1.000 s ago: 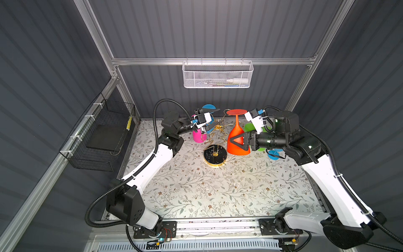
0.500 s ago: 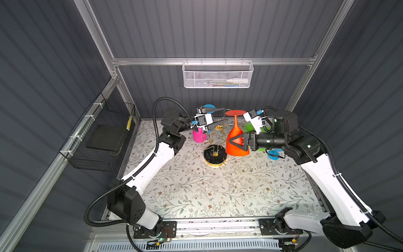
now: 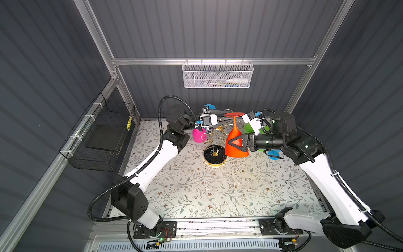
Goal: Take the wine glass off the wine glass rack
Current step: Pass the wine glass.
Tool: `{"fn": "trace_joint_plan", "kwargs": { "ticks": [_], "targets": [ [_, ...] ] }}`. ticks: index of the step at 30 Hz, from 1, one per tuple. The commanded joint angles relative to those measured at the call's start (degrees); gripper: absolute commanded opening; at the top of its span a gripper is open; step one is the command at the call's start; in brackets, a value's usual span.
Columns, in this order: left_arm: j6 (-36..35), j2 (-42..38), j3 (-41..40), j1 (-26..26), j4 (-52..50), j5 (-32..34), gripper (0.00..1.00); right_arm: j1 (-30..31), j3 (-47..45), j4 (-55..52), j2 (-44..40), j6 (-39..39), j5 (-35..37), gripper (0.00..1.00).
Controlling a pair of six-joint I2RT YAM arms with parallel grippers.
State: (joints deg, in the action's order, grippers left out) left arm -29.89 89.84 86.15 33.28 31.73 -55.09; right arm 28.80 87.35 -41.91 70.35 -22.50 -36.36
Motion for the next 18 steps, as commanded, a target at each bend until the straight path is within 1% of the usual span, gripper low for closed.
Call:
{"fn": "trace_joint_plan", "kwargs": {
  "ticks": [1, 4, 7, 8, 9, 10, 14, 18],
  "targets": [
    [-3.58, 0.16, 2.31, 0.71, -3.45, -1.17, 0.26, -0.15, -0.77, 0.89, -0.73, -0.78, -1.53, 0.36],
    [-4.79, 0.17, 2.45, 0.91, -4.69, -1.04, 0.22, -0.15, -1.06, 1.04, -0.9, -0.88, -1.57, 0.36],
    [-5.35, -0.06, 2.53, 1.0, -5.22, -0.94, 0.15, -0.21, -1.06, 1.0, -0.92, -0.97, -1.67, 0.36],
    [-5.52, -0.11, 2.53, 1.0, -5.56, -0.96, 0.1, -0.17, -1.04, 1.06, -0.94, -1.12, -1.73, 0.37],
    [-5.96, -0.25, 2.59, 1.0, -5.94, -0.89, 0.03, -0.21, -1.04, 1.15, -0.98, -1.2, -1.71, 0.38],
    [-6.3, -0.32, 2.53, 1.0, -6.27, -0.81, 0.0, -0.18, -1.08, 1.19, -1.0, -1.27, -1.71, 0.4],
    [-6.76, -0.79, 2.18, 1.0, -6.23, 0.04, 0.0, -0.21, -1.05, 1.54, -1.22, -1.48, -1.35, 0.51],
    [-7.0, -1.38, 1.84, 1.0, -6.63, 0.97, 0.0, -0.26, -1.46, 2.92, -2.16, -2.41, -0.85, 0.66]
  ]
}}
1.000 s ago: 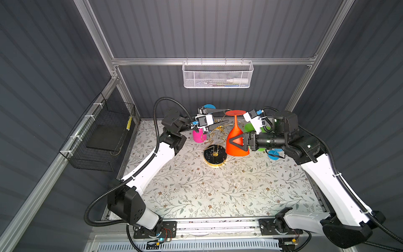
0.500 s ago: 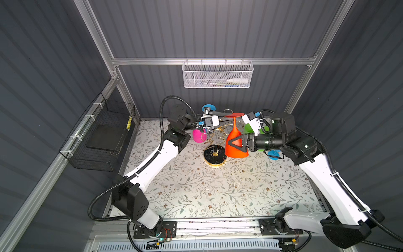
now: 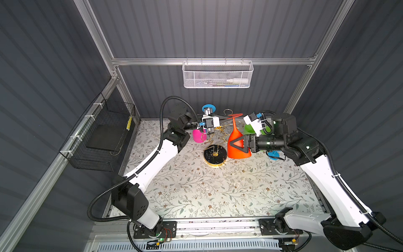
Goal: Take the wine glass off the wine glass rack
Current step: Pass the wine glass.
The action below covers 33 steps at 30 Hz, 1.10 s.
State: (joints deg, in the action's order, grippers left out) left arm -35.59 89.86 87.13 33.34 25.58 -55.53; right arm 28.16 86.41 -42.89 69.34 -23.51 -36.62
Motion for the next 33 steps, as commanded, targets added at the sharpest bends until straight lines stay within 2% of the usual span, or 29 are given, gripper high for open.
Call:
{"fn": "trace_joint_plan", "kwargs": {
  "ticks": [1, 3, 8, 12, 17, 24, 27, 33],
  "targets": [
    [-1.25, -1.57, 0.71, 0.94, -0.74, 1.76, 0.0, 0.38, -0.67, 4.45, -1.51, -1.63, -0.3, 0.71],
    [-0.97, -2.31, -0.11, 0.94, -1.36, 3.07, 0.0, -0.02, -1.34, 6.85, -2.76, -2.64, -0.77, 0.79],
    [1.76, -4.27, -2.71, 0.93, -3.01, 8.53, 0.0, -3.16, -5.1, 17.84, -8.27, -8.13, -1.84, 0.89],
    [6.67, -5.61, -3.81, 0.93, -4.6, 12.65, 0.0, -6.34, -8.3, 26.49, -11.67, -12.43, -2.11, 0.92],
    [14.78, -7.36, -5.55, 0.96, -6.11, 20.44, 0.0, -8.54, -10.44, 30.12, -15.37, -12.97, -0.49, 0.93],
    [31.76, -9.42, -5.57, 0.92, -12.02, 35.95, 0.0, -10.57, -14.53, 28.87, -20.96, -10.31, 4.65, 0.92],
    [38.16, -9.92, -5.04, 0.93, -16.71, 42.86, 0.0, -10.76, -16.3, 26.62, -22.94, -8.07, 8.59, 0.87],
    [42.63, -10.65, -5.21, 0.93, -20.97, 43.76, 0.0, -10.76, -18.62, 22.79, -24.34, -5.39, 13.76, 0.74]
  ]
}}
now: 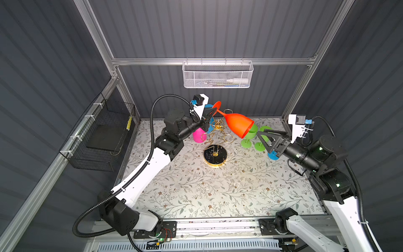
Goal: Take the wine glass off the wine glass rack
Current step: Pass the wine glass.
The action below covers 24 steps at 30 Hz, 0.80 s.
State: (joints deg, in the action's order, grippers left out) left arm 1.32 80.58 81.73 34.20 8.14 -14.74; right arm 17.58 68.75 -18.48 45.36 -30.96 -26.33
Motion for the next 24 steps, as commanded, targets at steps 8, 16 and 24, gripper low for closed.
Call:
{"fn": "trace_joint_plan", "kwargs": {
  "ticks": [8, 16, 24],
  "targets": [
    [8.06, -1.77, -0.17, 0.08, -4.29, 1.88, 0.0, 0.16, -1.93, 0.5, 3.33, 0.53, 3.16, 0.55],
    [8.71, -1.74, -0.01, 0.08, -6.16, -0.37, 0.0, 2.92, -0.58, 5.06, 9.57, -0.55, 3.98, 0.52],
    [10.03, -2.49, 0.17, -0.44, -6.78, -3.7, 0.0, 3.6, 1.05, 7.64, 14.3, -0.8, 4.14, 0.37]
  ]
}}
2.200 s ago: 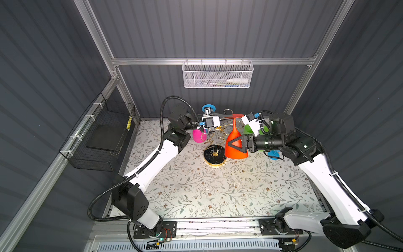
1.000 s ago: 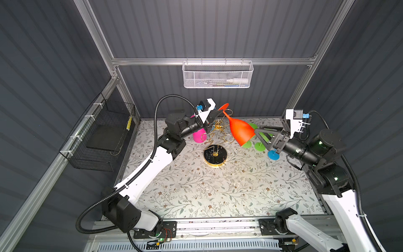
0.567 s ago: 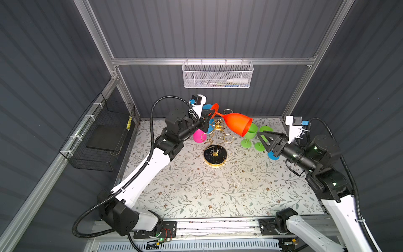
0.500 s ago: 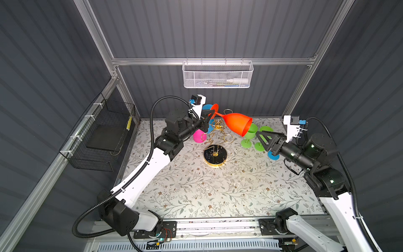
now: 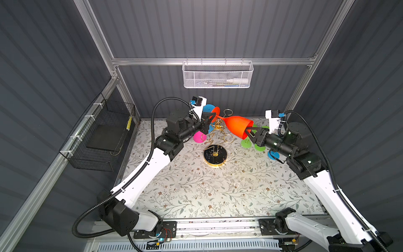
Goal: Take the wine glass off the wine glass rack
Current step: Pass the wine glass.
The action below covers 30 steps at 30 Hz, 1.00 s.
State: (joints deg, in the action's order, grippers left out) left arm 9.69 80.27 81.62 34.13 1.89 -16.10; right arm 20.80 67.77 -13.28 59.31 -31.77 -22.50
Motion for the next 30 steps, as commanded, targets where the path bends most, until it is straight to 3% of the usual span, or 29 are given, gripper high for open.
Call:
{"fn": "trace_joint_plan", "kwargs": {
  "ticks": [1, 11, 14, 16, 23, 30],
  "targets": [
    [2.01, -2.22, 0.37, -0.53, -0.56, -2.37, 0.0, 0.38, 2.15, 2.5, 0.53, 0.11, 0.32, 0.35],
    [4.29, -1.64, 0.21, -1.35, -0.38, -5.63, 0.0, 0.38, 2.58, 2.91, 0.81, 0.12, -0.05, 0.0],
    [4.02, -1.93, -0.06, -1.48, -0.19, -3.41, 0.0, 0.38, 2.66, 1.8, 0.42, 0.32, 0.6, 0.0],
    [3.92, -2.37, -0.06, -1.6, -0.41, -0.21, 0.09, 0.38, 2.72, 1.08, -0.17, 0.6, 1.71, 0.0],
    [2.5, -5.02, -3.26, -2.81, -1.73, 8.86, 0.7, -0.38, 5.51, -7.44, -3.78, 5.25, 10.35, 0.0],
    [3.71, -10.61, -8.41, -8.68, -2.58, 19.91, 0.9, -0.76, 11.97, -26.36, -11.27, 13.1, 23.56, 0.0]
  ]
}}
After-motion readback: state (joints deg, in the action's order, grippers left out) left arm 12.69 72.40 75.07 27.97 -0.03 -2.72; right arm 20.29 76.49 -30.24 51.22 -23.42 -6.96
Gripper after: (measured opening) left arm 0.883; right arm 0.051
